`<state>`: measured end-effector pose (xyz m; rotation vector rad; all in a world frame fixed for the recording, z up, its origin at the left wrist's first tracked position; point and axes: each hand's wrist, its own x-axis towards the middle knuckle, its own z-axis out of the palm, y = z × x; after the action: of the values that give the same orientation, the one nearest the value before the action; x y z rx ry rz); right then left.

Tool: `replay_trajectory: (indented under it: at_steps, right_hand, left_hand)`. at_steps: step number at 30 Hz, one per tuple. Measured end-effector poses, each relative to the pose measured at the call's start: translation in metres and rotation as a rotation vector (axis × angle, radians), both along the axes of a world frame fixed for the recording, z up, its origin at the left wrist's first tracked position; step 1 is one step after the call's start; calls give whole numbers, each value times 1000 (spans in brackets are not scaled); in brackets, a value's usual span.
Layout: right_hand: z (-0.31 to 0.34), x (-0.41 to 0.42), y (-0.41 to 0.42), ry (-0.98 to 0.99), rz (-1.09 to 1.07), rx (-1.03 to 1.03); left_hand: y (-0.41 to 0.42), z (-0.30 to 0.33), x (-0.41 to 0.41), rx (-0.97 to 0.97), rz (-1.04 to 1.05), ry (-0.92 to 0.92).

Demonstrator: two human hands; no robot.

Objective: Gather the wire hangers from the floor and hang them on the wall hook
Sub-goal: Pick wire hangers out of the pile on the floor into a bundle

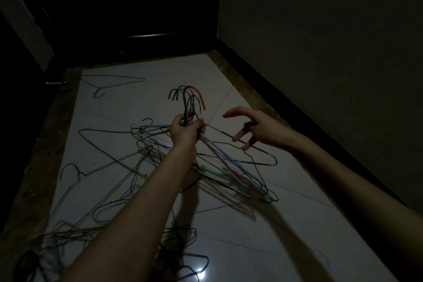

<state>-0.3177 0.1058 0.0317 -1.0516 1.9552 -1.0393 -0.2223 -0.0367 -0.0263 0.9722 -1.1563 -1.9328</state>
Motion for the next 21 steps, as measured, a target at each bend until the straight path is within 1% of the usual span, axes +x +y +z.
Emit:
replay_trajectory:
  at_steps: [4, 7, 9, 13, 17, 21]
  right_hand:
    - [7, -3, 7, -13, -26, -52]
    - [5, -8, 14, 91, -121, -79]
    - [0, -9, 17, 166, -145, -50]
    - [-11, -11, 21, 219, -129, 43]
    - [-19, -13, 25, 351, -119, 99]
    - [-27, -14, 24, 399, -155, 87]
  left_hand:
    - [-1, 3, 2, -24, 14, -12]
    - [-2, 4, 1, -6, 36, -8]
    - [-3, 5, 1, -3, 39, -4]
    - [-1, 9, -2, -13, 15, 10]
    - [2, 10, -2, 32, 15, 28]
    - [1, 11, -1, 16, 16, 37]
